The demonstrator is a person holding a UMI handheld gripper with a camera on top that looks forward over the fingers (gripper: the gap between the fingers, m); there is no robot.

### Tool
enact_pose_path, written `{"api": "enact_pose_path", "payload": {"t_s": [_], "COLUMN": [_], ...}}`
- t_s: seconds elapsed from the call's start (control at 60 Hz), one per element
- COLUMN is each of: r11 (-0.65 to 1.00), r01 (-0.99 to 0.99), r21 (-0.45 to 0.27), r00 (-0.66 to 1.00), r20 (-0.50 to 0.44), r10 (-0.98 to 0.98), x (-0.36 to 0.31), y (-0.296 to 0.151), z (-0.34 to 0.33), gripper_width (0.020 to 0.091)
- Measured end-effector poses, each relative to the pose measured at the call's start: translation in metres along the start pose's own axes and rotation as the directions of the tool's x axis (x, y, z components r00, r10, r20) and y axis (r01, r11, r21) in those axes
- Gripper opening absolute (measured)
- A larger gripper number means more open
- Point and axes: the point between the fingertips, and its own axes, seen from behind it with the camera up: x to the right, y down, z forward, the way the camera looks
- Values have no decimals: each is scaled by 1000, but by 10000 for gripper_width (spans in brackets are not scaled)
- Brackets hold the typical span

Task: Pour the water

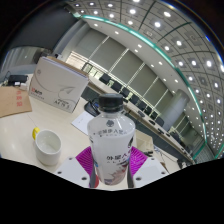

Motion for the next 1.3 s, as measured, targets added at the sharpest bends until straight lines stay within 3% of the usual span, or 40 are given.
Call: {"api": "enact_pose_path", "payload": {"t_s": [0.217, 0.45, 0.55, 0.733, 0.767, 0.8, 0.817, 0.833, 0.867, 0.933, 1.15, 1.3], "r11": [928, 881, 844, 832, 830, 824, 821, 817, 810, 803, 775, 775], "r01": [-371, -469, -535, -553, -552, -557, -559, -562, -565, -564, -549, -539], "r21": [-32, -66, -44, -43, -75, -105, -117, -129, -154, -193, -315, -329], "r00": [918, 854, 818, 803, 798, 788, 784, 780, 777, 781, 804, 820], "r20": [140, 220, 226, 236, 241, 247, 246, 245, 231, 189, 55, 6], "r10": [371, 471, 530, 547, 553, 564, 570, 576, 586, 595, 592, 572], "x": [-33, -61, -59, -60, -64, -68, -70, -70, -68, -60, -43, -39], "y": [41, 82, 84, 83, 87, 89, 91, 92, 95, 101, 89, 57], "z": [29, 51, 50, 46, 45, 43, 42, 40, 36, 24, -67, -147], "gripper_width": [432, 436, 452, 575, 651, 778, 846, 870, 828, 861, 855, 859]}}
